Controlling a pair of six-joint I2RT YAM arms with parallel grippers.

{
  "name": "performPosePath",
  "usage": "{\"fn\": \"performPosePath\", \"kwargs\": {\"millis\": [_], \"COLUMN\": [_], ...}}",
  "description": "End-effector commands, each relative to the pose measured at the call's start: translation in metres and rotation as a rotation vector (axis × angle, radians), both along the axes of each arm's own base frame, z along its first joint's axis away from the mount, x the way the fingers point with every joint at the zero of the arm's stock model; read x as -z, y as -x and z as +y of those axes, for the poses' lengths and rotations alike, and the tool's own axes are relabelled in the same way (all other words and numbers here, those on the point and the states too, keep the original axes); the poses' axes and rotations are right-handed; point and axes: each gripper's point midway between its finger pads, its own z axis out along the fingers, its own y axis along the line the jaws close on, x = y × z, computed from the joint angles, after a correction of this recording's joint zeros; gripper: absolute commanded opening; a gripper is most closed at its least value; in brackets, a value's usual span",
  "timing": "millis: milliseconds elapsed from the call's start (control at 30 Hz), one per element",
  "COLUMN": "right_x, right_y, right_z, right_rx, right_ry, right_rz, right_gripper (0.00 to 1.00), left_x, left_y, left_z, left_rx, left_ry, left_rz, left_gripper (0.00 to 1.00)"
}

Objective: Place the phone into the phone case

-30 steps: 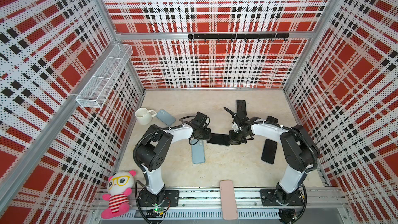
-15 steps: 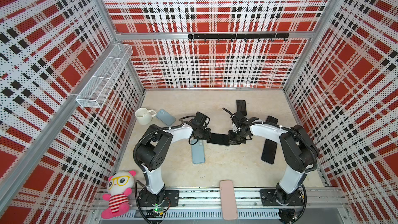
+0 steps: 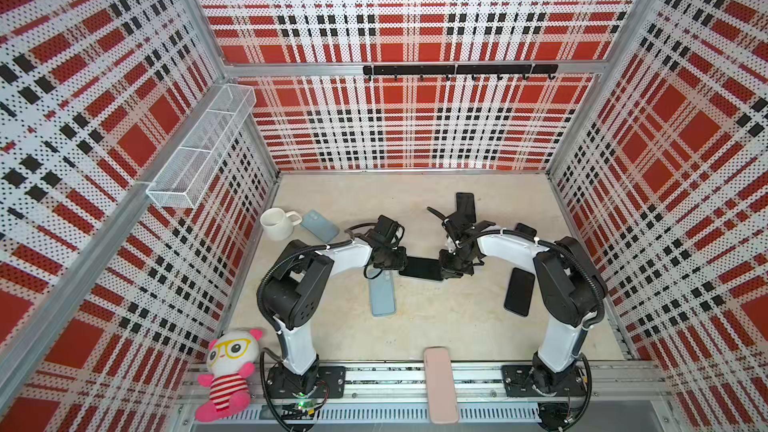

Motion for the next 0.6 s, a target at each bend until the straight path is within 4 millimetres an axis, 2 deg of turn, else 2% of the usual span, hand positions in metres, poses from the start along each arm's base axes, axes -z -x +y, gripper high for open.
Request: {"fn": "performPosePath", "kwargs": {"millis": [0,200,300,367,567], "right_x": [0.140,0.154,0.152,0.131,0.020], "right_y": [0.090,0.098,0.093,0.075,0.005], "right_z": [-0.041,-0.041,-0.036,-0.030,-0.027], "right_rx": [-0.107,-0.095,-0.106,-0.105,-0.082], "right_ry": [0.292,0.293,0.284,0.274,0.231], "right_rz": [0.265,0.283,0.271,0.207,-0.012], "right_gripper": [0.08,0.08,0.08,0.08,0.18], "left_x": [0.006,0.006,0.006,0.006,0.011], "left_y": [0.012,0.012,0.012,0.011,0.009], "left_z": [-0.015,-0.014,-0.015,-0.013,-0.009], "left_rx": [0.051,0.047,0.047,0.044,0.032], "left_ry": [0.047,0.059,0.059,0.054,0.042], "left_rz": [0.049,0.058,0.055,0.052,0.058], "left_gripper": [0.31,0.31,0.31,0.31,0.30]}}
